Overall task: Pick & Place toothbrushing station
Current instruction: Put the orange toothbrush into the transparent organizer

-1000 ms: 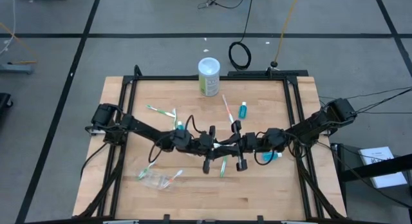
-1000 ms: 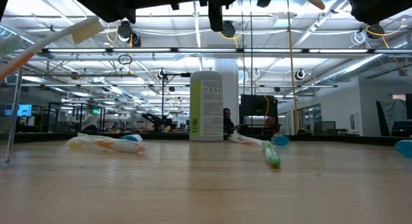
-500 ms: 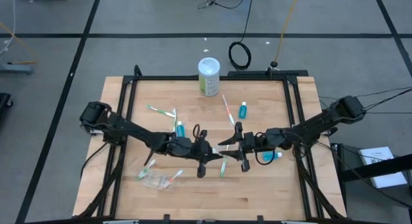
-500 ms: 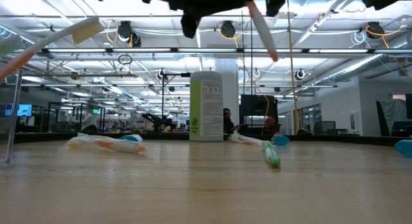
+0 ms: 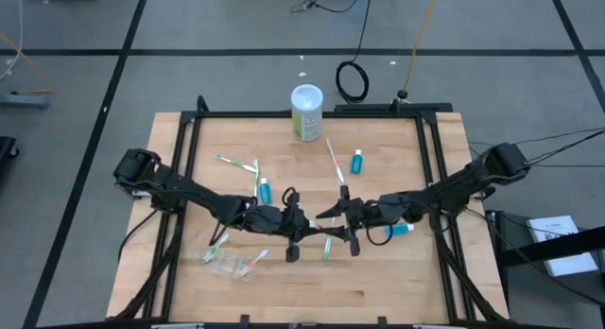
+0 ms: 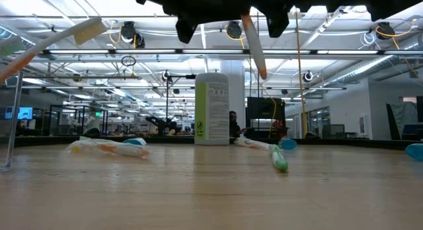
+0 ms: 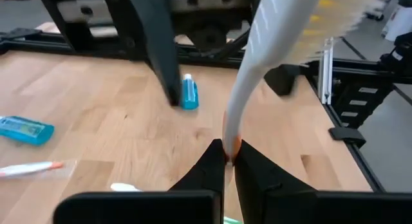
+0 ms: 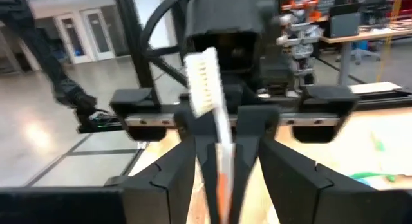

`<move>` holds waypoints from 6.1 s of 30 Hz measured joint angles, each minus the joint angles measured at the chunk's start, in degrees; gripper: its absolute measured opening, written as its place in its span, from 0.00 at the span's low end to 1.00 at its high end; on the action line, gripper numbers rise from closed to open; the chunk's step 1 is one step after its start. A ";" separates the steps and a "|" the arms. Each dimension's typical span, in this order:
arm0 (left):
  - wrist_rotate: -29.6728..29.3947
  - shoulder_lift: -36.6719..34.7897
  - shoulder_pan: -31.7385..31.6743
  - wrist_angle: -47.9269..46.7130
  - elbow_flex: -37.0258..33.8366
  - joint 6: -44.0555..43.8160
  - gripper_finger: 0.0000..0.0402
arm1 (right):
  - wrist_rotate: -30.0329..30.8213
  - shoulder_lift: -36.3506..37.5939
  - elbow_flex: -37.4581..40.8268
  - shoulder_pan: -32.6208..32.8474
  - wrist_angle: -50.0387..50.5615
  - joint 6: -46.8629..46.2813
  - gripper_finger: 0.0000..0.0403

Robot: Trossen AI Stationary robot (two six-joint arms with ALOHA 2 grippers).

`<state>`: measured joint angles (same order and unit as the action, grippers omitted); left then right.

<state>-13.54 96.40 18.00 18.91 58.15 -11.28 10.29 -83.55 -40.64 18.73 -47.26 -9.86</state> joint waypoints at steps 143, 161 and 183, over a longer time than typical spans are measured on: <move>-68.00 -21.09 45.90 -0.75 -19.12 -22.83 0.03 | 15.14 -6.58 0.04 5.77 5.07 4.31 0.33; -58.72 -20.69 43.71 -2.16 -26.25 -32.84 0.05 | 15.14 -6.58 0.04 5.76 5.52 4.47 0.32; -49.65 -13.86 38.96 -3.23 -26.23 -37.42 0.04 | 15.19 -6.58 0.04 5.58 5.55 4.75 0.32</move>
<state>-63.19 82.54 56.96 15.68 31.92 -48.70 25.47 -90.13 -40.60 24.32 -41.71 -5.10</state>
